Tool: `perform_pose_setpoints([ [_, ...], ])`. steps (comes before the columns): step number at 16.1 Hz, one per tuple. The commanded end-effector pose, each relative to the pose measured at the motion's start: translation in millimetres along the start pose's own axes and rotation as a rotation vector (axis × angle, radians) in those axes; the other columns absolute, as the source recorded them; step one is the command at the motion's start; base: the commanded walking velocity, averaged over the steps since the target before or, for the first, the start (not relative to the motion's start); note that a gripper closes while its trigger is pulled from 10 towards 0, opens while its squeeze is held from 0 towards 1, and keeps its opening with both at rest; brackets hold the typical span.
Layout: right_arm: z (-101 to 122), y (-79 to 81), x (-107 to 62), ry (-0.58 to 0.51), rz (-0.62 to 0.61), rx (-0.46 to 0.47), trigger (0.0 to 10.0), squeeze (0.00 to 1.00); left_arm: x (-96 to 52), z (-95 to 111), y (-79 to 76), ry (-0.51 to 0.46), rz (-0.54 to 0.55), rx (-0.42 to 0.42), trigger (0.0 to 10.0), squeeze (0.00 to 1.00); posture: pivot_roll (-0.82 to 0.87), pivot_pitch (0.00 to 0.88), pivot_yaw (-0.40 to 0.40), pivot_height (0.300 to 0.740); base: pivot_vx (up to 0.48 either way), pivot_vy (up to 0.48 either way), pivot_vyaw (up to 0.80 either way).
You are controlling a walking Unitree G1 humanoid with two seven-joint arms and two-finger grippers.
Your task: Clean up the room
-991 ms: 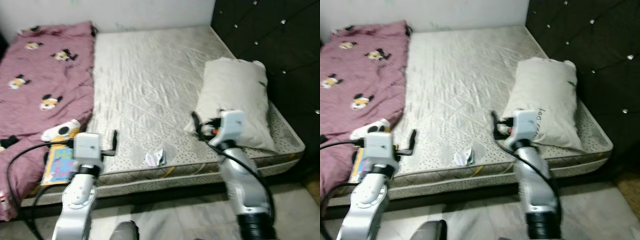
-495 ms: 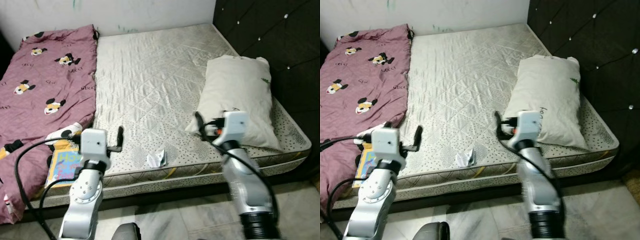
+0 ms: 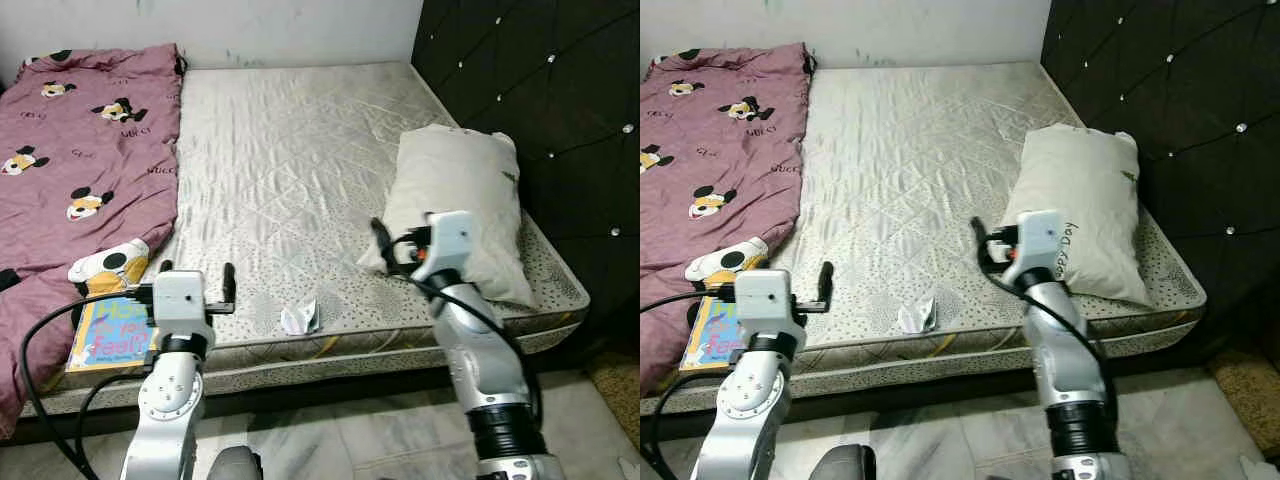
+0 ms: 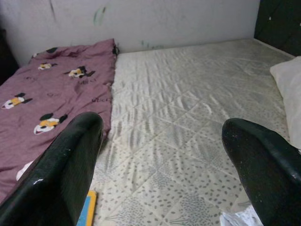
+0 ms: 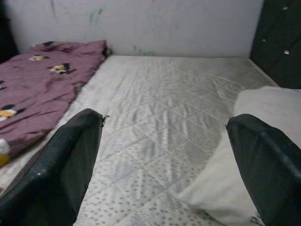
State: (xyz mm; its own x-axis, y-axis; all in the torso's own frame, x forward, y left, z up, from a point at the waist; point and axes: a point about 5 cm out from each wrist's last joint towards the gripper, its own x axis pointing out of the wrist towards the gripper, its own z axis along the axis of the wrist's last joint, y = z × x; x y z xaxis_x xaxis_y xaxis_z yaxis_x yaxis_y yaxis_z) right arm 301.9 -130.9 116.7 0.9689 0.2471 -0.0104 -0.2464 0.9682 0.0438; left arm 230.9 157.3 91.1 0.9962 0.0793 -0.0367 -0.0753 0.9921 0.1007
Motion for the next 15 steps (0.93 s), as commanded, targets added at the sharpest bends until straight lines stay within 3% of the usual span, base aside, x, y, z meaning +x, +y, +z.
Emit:
perform_pose_setpoints([
  [1, 0.3, -1.0, -0.2, 0.001, 0.0, -0.001, 10.0, 0.0, 2.1, 0.4, 0.4, -0.007, 0.0, 0.014, 10.0, 0.0, 0.02, 0.026, -0.037, 0.74, 0.0, 0.0, 0.0],
  [3, -1.8, -2.5, -5.7, 0.001, -0.01, -0.008, 10.0, 0.0, 5.8, 1.1, 0.4, -0.007, -0.015, 0.017, 10.0, 0.0, 0.0, 0.031, -0.016, 0.74, 0.0, 0.0, 0.0],
  [8, -4.0, -4.1, -9.3, 0.005, -0.025, -0.012, 10.0, 0.0, 9.4, 3.3, -2.5, -0.016, -0.039, 0.013, 10.0, 0.0, 0.0, 0.034, -0.007, 0.74, 0.0, 0.0, 0.72],
  [15, -4.3, -4.5, -8.0, 0.006, -0.029, 0.0, 10.0, 0.0, 6.4, 5.4, -4.4, -0.028, -0.097, -0.034, 10.0, 0.0, 0.01, 0.035, -0.01, 0.74, 0.0, 0.0, 0.0],
])
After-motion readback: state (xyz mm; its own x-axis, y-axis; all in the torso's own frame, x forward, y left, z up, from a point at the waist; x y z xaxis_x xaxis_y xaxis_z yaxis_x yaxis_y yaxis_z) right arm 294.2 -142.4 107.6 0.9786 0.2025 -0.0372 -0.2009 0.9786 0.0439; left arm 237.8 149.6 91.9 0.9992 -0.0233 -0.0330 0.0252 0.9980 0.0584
